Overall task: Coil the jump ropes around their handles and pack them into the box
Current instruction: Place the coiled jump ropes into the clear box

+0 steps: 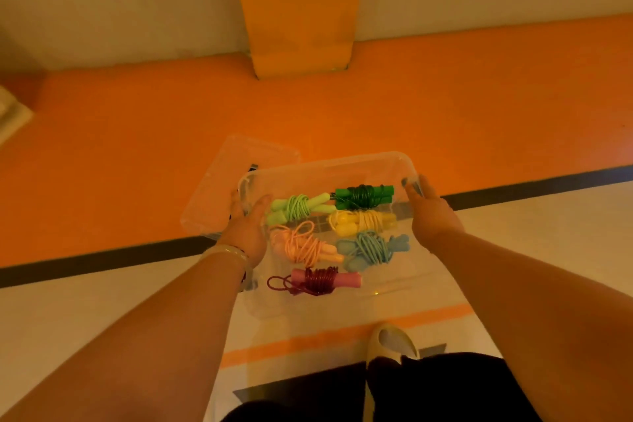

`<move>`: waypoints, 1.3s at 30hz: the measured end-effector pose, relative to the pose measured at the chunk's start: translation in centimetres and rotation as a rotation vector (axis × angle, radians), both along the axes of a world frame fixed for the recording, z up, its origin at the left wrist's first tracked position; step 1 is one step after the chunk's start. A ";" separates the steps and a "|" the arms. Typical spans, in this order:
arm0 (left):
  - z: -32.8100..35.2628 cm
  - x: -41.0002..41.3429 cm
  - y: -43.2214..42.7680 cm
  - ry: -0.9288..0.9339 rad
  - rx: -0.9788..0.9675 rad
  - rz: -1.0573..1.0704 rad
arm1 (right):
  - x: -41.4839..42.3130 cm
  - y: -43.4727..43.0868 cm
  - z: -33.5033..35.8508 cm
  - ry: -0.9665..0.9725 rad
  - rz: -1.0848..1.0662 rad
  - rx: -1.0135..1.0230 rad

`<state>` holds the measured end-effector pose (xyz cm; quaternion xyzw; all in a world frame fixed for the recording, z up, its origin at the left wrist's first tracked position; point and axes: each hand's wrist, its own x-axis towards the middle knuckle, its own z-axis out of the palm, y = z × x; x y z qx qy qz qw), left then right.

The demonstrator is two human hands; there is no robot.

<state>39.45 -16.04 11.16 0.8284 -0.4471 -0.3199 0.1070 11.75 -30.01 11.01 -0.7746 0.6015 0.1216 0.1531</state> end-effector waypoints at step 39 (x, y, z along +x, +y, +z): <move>-16.5 1.4 -17.8 0.008 0.044 -0.156 | 1.2 -15.2 -16.0 -0.025 -0.196 0.085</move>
